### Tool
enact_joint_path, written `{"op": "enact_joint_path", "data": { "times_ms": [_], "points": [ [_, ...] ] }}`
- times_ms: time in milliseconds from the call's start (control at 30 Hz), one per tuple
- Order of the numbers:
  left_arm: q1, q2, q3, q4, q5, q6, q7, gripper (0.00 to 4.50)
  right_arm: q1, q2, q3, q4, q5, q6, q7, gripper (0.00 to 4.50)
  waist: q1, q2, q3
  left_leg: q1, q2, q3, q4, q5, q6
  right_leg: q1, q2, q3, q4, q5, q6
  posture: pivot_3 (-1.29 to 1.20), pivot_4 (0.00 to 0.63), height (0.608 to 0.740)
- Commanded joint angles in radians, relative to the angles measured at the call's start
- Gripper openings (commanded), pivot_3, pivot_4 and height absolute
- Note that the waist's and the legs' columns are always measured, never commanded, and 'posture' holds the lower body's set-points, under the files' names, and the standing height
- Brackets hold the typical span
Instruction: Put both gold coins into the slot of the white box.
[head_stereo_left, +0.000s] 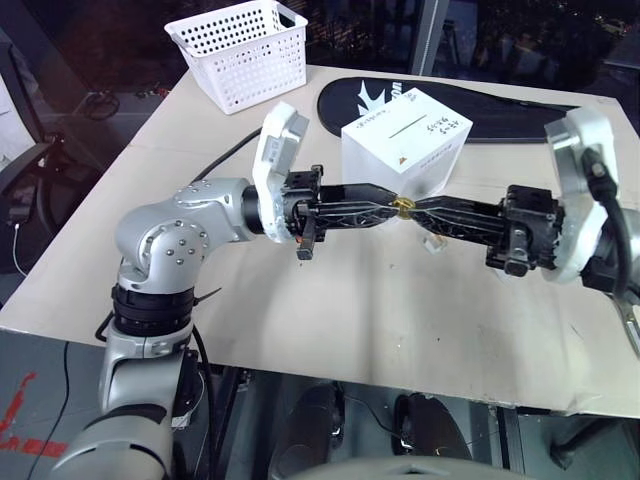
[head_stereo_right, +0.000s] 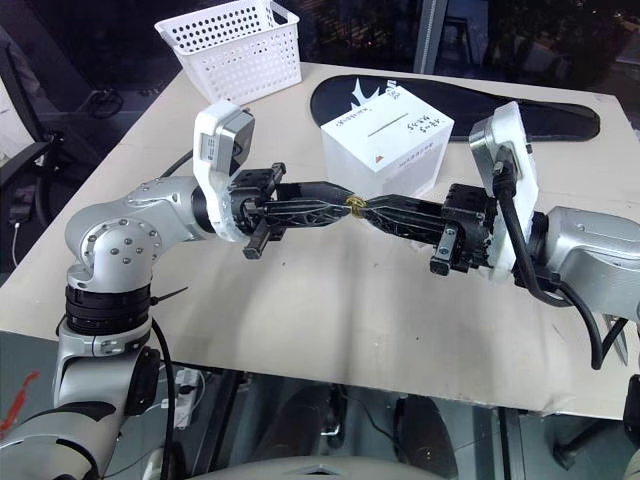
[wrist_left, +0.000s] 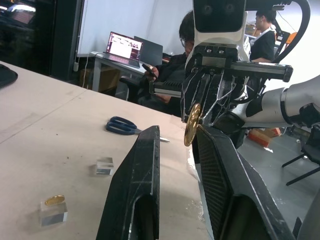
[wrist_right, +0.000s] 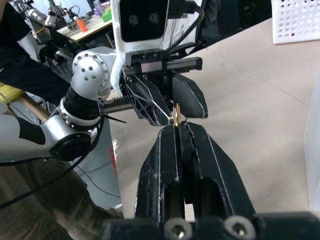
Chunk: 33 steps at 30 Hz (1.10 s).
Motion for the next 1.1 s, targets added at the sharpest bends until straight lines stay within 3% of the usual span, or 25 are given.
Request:
{"op": "enact_joint_path", "data": {
  "times_ms": [33, 167, 300, 733, 900, 933, 1067, 1100],
  "points": [
    [-0.018, -0.002, 0.001, -0.019, -0.011, -0.009, -0.015, 1.17, -0.021, -0.016, -0.001, -0.010, 0.025, -0.036, 0.003, 0.00, 0.000, 0.000, 0.000, 0.000, 0.000, 0.000, 0.000, 0.000, 0.000, 0.000, 0.000, 0.000, 0.000, 0.000, 0.000, 0.00, 0.150, 0.740],
    [-0.019, -0.005, 0.001, -0.019, -0.015, -0.006, -0.019, 1.17, -0.026, -0.017, 0.010, -0.012, 0.029, -0.047, 0.002, 0.00, 0.000, 0.000, 0.000, 0.000, 0.000, 0.000, 0.000, 0.000, 0.000, 0.000, 0.000, 0.000, 0.000, 0.000, 0.000, 0.00, 0.150, 0.740],
    [-0.018, -0.007, 0.003, -0.022, -0.031, 0.006, -0.032, 0.10, -0.033, -0.011, 0.027, -0.018, 0.039, -0.060, -0.007, 0.00, 0.000, 0.000, 0.000, 0.000, 0.000, 0.000, 0.000, 0.000, 0.000, 0.000, 0.000, 0.000, 0.000, 0.000, 0.000, 0.00, 0.150, 0.740],
    [-0.026, -0.013, 0.036, 0.007, -0.044, 0.016, -0.035, 0.10, -0.002, 0.005, 0.048, -0.035, 0.024, -0.103, -0.013, 0.00, 0.000, 0.000, 0.000, 0.000, 0.000, 0.000, 0.000, 0.000, 0.000, 0.000, 0.001, -0.001, 0.000, 0.000, 0.000, 0.00, 0.150, 0.740],
    [-0.056, -0.005, 0.070, 0.053, -0.057, 0.018, -0.012, 0.00, 0.052, -0.009, 0.002, -0.052, -0.052, -0.126, -0.008, 1.88, 0.000, 0.000, 0.000, 0.000, 0.000, 0.000, 0.001, 0.000, 0.000, 0.000, 0.001, -0.001, 0.000, 0.000, 0.000, 0.00, 0.150, 0.740],
    [-0.064, -0.005, 0.079, 0.064, -0.064, 0.025, -0.003, 0.00, 0.067, -0.018, -0.014, -0.061, -0.073, -0.130, -0.007, 2.51, 0.000, 0.000, 0.000, 0.000, 0.000, 0.000, 0.001, 0.000, 0.000, 0.000, 0.001, -0.001, 0.000, 0.000, 0.000, 0.00, 0.150, 0.740],
    [-0.120, -0.013, 0.107, 0.127, -0.042, 0.019, 0.060, 0.00, 0.149, -0.069, -0.093, -0.096, -0.193, -0.143, 0.008, 4.26, 0.002, 0.000, 0.000, 0.000, 0.000, -0.001, 0.001, 0.000, 0.000, 0.000, 0.001, -0.001, 0.000, 0.000, 0.001, 0.00, 0.150, 0.740],
    [-0.136, -0.018, 0.111, 0.147, -0.023, 0.008, 0.085, 0.00, 0.169, -0.087, -0.110, -0.108, -0.238, -0.143, 0.018, 4.26, 0.005, 0.000, 0.000, 0.000, 0.000, -0.001, 0.001, 0.000, 0.000, 0.001, 0.001, -0.001, 0.000, 0.000, 0.001, 0.00, 0.150, 0.740]
  ]
}}
